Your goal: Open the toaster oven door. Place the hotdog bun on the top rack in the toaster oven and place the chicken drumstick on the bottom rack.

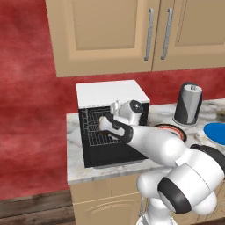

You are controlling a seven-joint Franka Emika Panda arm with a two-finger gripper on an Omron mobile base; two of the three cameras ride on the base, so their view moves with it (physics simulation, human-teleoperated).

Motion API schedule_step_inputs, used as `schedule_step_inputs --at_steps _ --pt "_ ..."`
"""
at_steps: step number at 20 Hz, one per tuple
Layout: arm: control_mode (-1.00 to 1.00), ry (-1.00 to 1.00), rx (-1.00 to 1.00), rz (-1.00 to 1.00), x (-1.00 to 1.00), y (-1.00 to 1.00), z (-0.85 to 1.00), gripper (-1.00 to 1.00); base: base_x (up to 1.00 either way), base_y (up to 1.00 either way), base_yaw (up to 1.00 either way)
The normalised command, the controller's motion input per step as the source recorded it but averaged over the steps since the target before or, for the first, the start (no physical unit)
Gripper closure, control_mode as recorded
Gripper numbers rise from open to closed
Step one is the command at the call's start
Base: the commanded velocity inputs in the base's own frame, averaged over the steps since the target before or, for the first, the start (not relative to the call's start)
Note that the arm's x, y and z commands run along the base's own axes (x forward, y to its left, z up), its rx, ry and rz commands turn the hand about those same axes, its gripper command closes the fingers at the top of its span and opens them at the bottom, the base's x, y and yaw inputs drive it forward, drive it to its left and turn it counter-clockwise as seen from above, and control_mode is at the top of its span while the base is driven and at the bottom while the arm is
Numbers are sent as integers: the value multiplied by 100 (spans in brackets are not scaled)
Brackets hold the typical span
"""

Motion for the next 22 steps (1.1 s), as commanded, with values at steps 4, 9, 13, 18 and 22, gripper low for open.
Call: schedule_step_inputs --at_steps 4,9,13,18,22 --pt "-100 0 0 -6 0 0 0 -100 0 0 0" --pt "-100 -2 0 -6 0 0 2 -100 0 0 0" --pt "-100 -3 0 -6 0 0 20 -100 0 0 0" --pt "-100 -1 1 -5 -14 1 20 -100 0 0 0" --pt "-100 0 8 -3 -71 18 37 -100 0 0 0"
